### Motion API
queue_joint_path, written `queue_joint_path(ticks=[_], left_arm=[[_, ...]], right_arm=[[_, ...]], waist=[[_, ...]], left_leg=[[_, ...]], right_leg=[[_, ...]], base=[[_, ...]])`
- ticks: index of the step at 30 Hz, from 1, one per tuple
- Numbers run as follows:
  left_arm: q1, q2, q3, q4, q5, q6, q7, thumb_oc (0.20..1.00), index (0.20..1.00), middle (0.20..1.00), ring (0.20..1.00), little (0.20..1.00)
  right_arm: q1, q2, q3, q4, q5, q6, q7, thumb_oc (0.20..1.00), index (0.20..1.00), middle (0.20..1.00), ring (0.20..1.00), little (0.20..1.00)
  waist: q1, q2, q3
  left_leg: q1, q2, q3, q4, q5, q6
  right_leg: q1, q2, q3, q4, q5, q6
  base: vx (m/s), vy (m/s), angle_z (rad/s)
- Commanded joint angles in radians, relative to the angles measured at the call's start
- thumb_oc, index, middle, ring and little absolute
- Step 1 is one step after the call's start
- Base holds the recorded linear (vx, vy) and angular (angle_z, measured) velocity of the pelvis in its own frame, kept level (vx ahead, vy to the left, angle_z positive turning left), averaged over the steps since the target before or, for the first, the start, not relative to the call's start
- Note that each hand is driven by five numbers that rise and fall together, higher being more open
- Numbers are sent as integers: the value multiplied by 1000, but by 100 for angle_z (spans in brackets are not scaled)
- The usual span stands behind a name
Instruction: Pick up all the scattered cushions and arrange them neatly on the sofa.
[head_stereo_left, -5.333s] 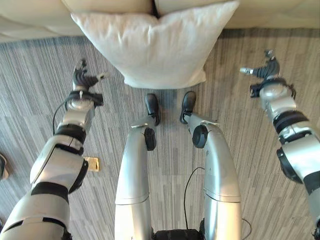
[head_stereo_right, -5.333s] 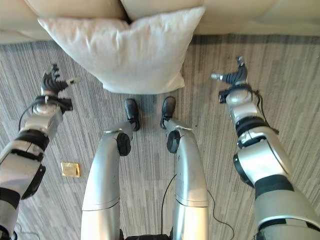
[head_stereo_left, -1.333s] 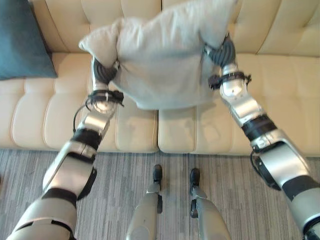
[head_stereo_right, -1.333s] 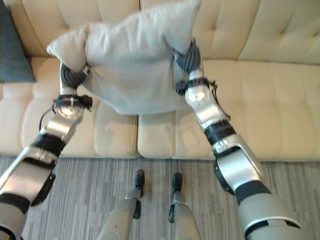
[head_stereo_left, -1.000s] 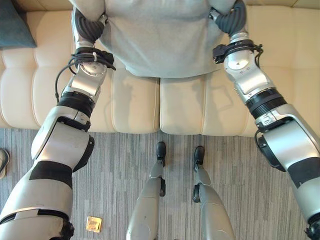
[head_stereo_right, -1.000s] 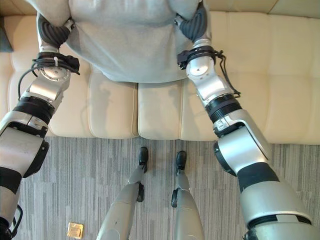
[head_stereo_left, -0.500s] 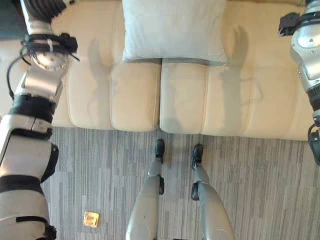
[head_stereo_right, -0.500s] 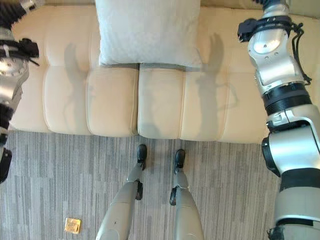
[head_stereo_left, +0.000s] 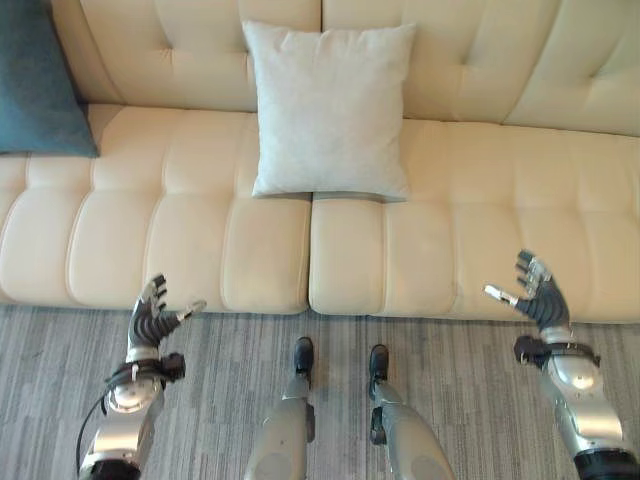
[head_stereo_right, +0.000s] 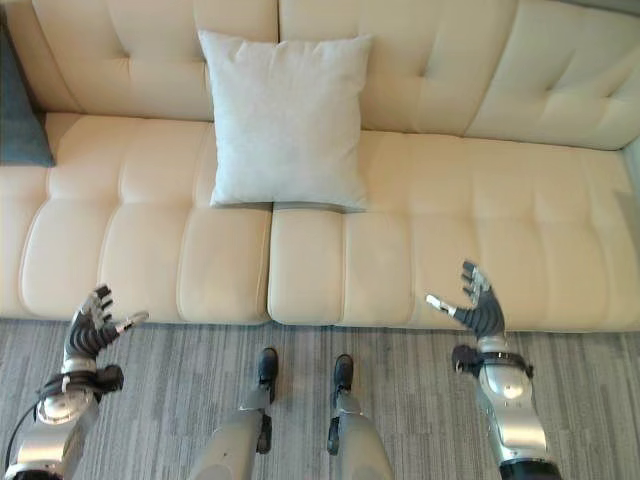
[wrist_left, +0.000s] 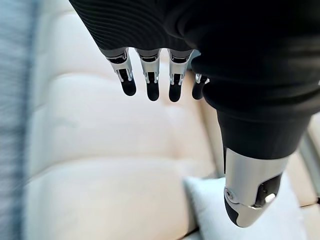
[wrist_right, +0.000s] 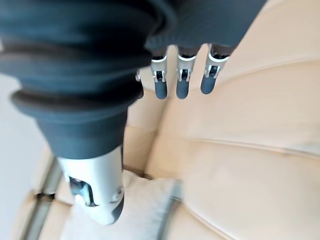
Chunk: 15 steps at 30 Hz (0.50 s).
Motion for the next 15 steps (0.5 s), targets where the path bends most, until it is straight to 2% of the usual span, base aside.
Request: queue_joint_path(ticks=[1,2,4,5,6,7,9,10,11,13,15], left_arm=[[48,-12,-13,103,49,1,-45,1000,1000,1000,1000,1000],[68,-18,-14,131,55,1,-45,1000,1000,1000,1000,1000],[70,-19,-19,148,58,6,-45,1000,1000,1000,1000,1000],[63,-26,-34,189,61,10,-34,1000,1000,1000,1000,1000],[57,-26,-37,201,61,11,-30,1000,1000,1000,1000,1000],[54,-22,-49,209,63,14,-28,1000,1000,1000,1000,1000],[48,-19,-65,218,66,18,-32,1000,1000,1000,1000,1000],[48,-19,-65,218,66,18,-32,1000,1000,1000,1000,1000],[44,-28,-86,219,63,17,-26,1000,1000,1000,1000,1000],[18,-35,-111,231,73,14,-17,1000,1000,1000,1000,1000],[6,-42,-130,235,85,15,-13,1000,1000,1000,1000,1000]], right_arm=[[61,-2,53,116,-74,3,36,1000,1000,1000,1000,1000],[67,11,61,159,-86,5,32,1000,1000,1000,1000,1000],[66,16,74,178,-105,8,24,1000,1000,1000,1000,1000],[63,51,87,242,-86,15,16,1000,1000,1000,1000,1000],[63,61,89,267,-72,13,11,1000,1000,1000,1000,1000],[68,67,92,284,-66,10,7,1000,1000,1000,1000,1000],[67,67,107,308,-79,10,0,1000,1000,1000,1000,1000],[67,67,107,308,-79,10,0,1000,1000,1000,1000,1000],[61,64,121,304,-86,15,-5,1000,1000,1000,1000,1000],[40,52,127,315,-77,12,-22,1000,1000,1000,1000,1000],[34,36,125,298,-76,10,-31,1000,1000,1000,1000,1000]], waist=[[-30,-15,-107],[-33,-15,-99],[-34,-14,-93],[-30,4,-75],[-26,13,-73],[-20,23,-78],[-9,31,-93],[-9,31,-94],[10,16,-106],[20,12,-120],[11,19,-125]], left_leg=[[51,-25,28,84,-160,7],[66,-21,37,78,-157,9],[63,-14,41,75,-148,12],[61,9,46,67,-120,12],[55,22,48,65,-104,11],[43,35,48,55,-83,9],[27,45,42,53,-65,3],[26,46,43,53,-65,3],[9,46,41,60,-48,-10],[-32,52,49,64,-16,-35],[-70,67,56,67,12,-57]], right_leg=[[3,-57,-1,16,15,114],[1,-56,10,32,40,125],[-13,-54,12,64,39,127],[-7,-34,5,177,-38,107],[4,-27,6,241,-74,93],[22,-14,12,322,-107,82],[60,7,31,416,-133,70],[60,7,31,416,-133,69],[134,15,13,345,-180,47],[195,35,-8,222,-259,23],[202,65,2,143,-274,0]], base=[[-215,89,-27],[-246,42,-45],[-254,15,-51],[-333,9,-26],[-459,-13,-19],[-332,-55,-9],[-226,-89,1],[-184,-189,-1],[-160,-201,-10],[-206,-250,-6],[-225,-209,10]])
